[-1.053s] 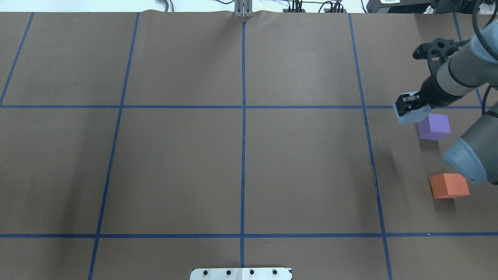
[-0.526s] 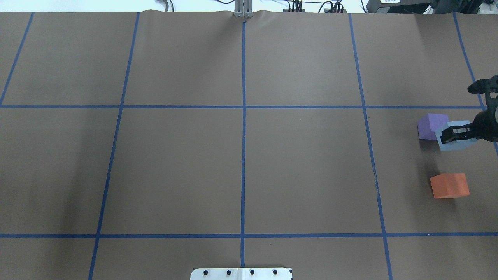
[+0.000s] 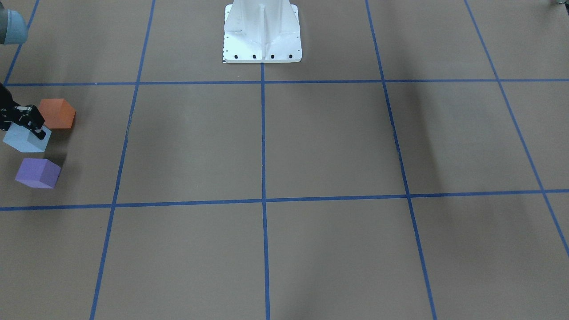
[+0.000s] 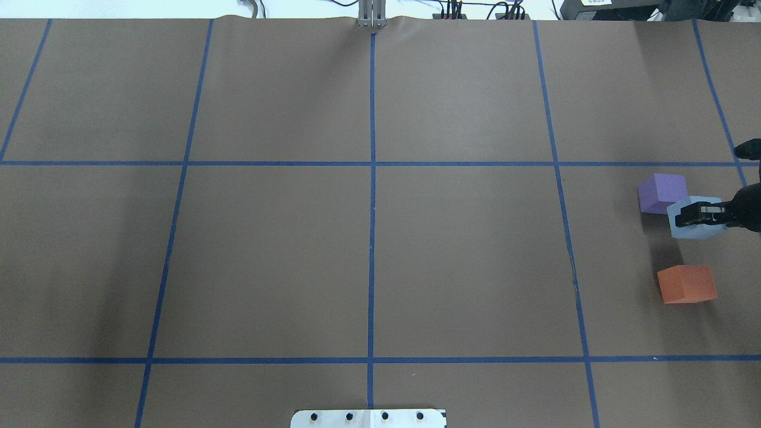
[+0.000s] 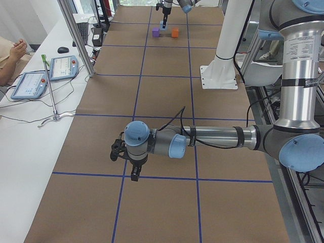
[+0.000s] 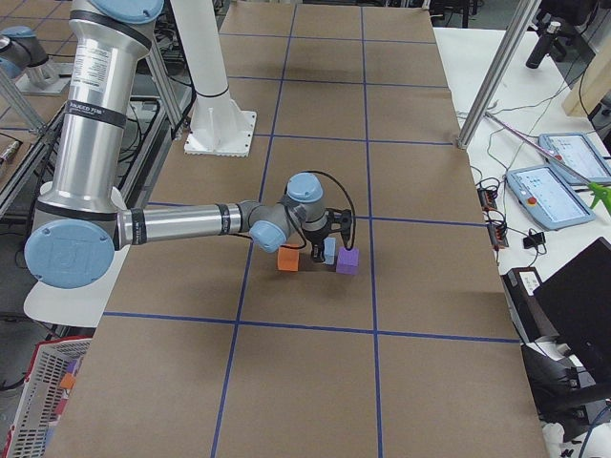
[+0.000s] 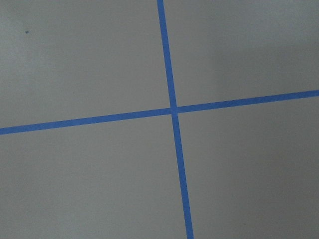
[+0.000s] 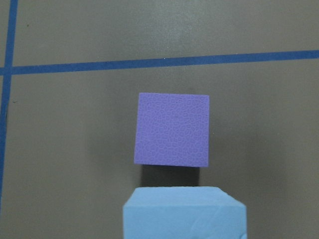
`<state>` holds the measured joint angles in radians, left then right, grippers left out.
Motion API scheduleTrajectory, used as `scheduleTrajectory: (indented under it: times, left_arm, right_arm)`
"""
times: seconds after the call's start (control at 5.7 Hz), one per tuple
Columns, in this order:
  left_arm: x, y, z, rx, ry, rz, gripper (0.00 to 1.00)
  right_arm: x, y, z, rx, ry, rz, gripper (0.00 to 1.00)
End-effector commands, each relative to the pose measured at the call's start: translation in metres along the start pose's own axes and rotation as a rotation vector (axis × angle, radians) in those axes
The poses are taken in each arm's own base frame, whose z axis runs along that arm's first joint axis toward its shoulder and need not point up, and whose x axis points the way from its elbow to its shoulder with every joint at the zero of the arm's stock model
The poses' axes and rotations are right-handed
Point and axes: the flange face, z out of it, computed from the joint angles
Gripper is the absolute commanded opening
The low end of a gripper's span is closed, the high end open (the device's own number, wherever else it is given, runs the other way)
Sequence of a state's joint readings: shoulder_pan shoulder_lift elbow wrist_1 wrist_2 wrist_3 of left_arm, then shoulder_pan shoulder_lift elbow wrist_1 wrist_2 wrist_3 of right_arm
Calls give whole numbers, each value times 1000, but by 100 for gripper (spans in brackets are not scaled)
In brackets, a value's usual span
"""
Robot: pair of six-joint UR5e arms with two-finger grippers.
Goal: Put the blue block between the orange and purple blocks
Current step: 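Lower the cube between the purple and orange cubes with the right gripper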
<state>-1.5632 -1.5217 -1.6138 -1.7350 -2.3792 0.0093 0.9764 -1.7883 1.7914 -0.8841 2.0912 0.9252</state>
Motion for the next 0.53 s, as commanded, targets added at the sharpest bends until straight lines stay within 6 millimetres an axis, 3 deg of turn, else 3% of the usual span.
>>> scheduleTrajectory:
  times: [0.0, 0.18, 0.35]
  left_arm:
    - [0, 1, 0, 3, 0, 5, 100]
    - [0, 1, 0, 5, 1, 7, 100]
    - [0, 1, 0, 9, 1, 11, 100]
  right_arm:
    - [-9, 13, 25, -10, 36, -19, 5]
    - [-10, 19, 36, -14, 57, -37, 6]
    - [-10, 24, 44, -28, 62, -44, 15]
